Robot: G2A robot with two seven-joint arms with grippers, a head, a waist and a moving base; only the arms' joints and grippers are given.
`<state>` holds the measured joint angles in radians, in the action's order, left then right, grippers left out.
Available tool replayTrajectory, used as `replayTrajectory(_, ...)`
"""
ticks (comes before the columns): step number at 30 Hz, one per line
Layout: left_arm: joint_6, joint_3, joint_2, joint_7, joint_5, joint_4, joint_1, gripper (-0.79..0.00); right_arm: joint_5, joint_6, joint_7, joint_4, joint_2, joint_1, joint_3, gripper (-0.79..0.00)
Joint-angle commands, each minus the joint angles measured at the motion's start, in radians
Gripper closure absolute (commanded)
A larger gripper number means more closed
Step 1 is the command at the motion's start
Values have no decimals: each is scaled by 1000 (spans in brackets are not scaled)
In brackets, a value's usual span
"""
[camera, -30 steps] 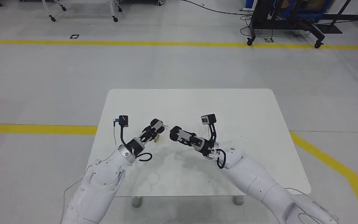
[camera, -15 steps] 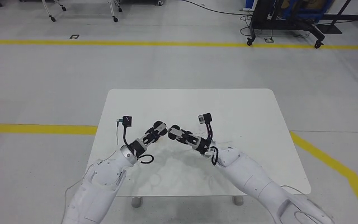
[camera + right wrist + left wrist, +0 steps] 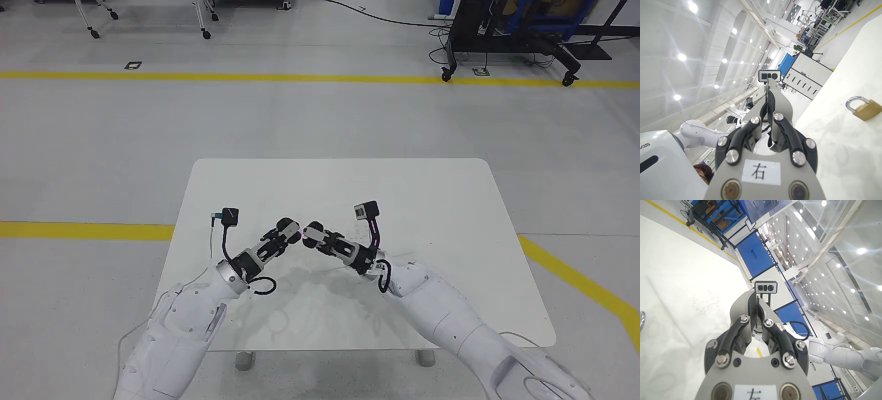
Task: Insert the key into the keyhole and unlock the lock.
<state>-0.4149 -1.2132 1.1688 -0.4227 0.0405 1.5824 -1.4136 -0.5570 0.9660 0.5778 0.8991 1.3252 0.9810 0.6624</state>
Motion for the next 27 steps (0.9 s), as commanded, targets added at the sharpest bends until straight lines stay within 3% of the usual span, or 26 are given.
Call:
replayTrajectory(1, 0, 0, 0, 3, 6, 0, 0, 0, -3, 0, 8, -3, 2, 1, 5, 0)
replayTrajectory(7, -2, -3, 0, 13, 18, -1, -1, 0, -13, 5, 32, -7, 5, 8, 23, 0)
replayTrajectory(9, -4, -4, 1, 15, 20, -1, -1, -785, -14, 6, 40, -8, 5, 10, 31, 0)
replayTrajectory(15, -10, -35, -3, 20, 4, -13, 5, -785, 0, 23, 59, -21, -6, 11, 75, 0)
replayTrajectory(20, -28, -81, -10, 8, 4, -21, 7, -785, 47, 46, 72, -27, -42, 14, 165, 0)
replayTrajectory(27, -106, -148, -39, -102, 292, -12, 10, -785, 140, 46, 56, 72, -122, 101, 384, 0)
